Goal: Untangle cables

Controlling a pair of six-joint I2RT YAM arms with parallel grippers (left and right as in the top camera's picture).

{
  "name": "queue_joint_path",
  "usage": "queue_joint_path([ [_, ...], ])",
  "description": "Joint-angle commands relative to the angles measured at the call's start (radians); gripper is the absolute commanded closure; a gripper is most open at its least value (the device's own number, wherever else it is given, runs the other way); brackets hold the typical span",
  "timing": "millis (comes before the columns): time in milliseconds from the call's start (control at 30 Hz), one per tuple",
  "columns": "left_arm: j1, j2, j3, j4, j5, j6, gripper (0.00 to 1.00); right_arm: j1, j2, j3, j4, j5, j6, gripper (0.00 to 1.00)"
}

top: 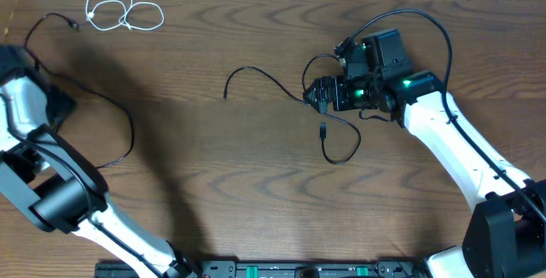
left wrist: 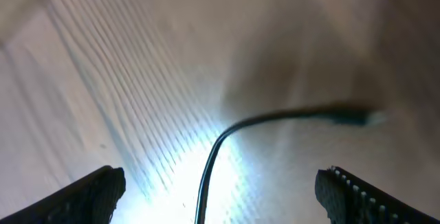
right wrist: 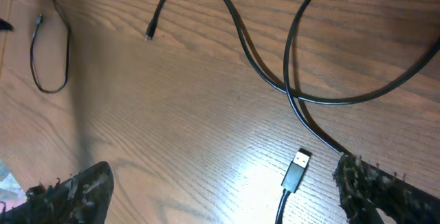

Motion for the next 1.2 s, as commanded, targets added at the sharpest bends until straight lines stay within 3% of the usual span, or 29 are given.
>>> queue_joint_path([
  [0, 0.052, 0.088, -0.005, -0.038, 0.144, -0.01, 0.13, 0.009, 0.008, 0.005, 0.002, -0.01, 0.002, 0.01],
  [133, 0.091, 0.132, -0.005, -0.066, 0.224, -0.012, 0.25, 0.009, 0.008, 0.005, 0.002, -0.01, 0.002, 0.01],
  [333, 0.108, 0.149, -0.005, -0.084, 0.25, -0.019, 0.56, 0.009, 0.008, 0.005, 0.002, -0.01, 0.002, 0.01],
  [600, 0.108, 0.149, -0.005, -0.099, 0.578, -0.027, 0.59, 0.009, 0.008, 0.005, 0.012, -0.011, 0.003, 0.01],
  [700, 0.108, 0.149, -0.005, -0.102, 0.582, -0.093, 0.71, 0.009, 0.008, 0.005, 0.009, -0.011, 0.003, 0.01],
  [833, 0.108, 0.149, -0.005, -0.101, 0.583, -0.253, 0.8, 0.009, 0.008, 0.005, 0.009, -0.012, 0.003, 0.01],
  [1000, 0.107, 0.149, -0.005, -0.067, 0.739, -0.333, 0.81, 0.009, 0.008, 0.005, 0.009, -0.014, 0.003, 0.01],
  [1033, 0.102, 0.149, -0.005, -0.04, 0.813, -0.355, 0.88, 0.009, 0.008, 0.005, 0.009, -0.014, 0.003, 0.01],
  [1167, 0.074, 0.149, -0.005, -0.022, 0.832, -0.437, 0.92, 0.009, 0.008, 0.005, 0.012, -0.014, 0.003, 0.01],
])
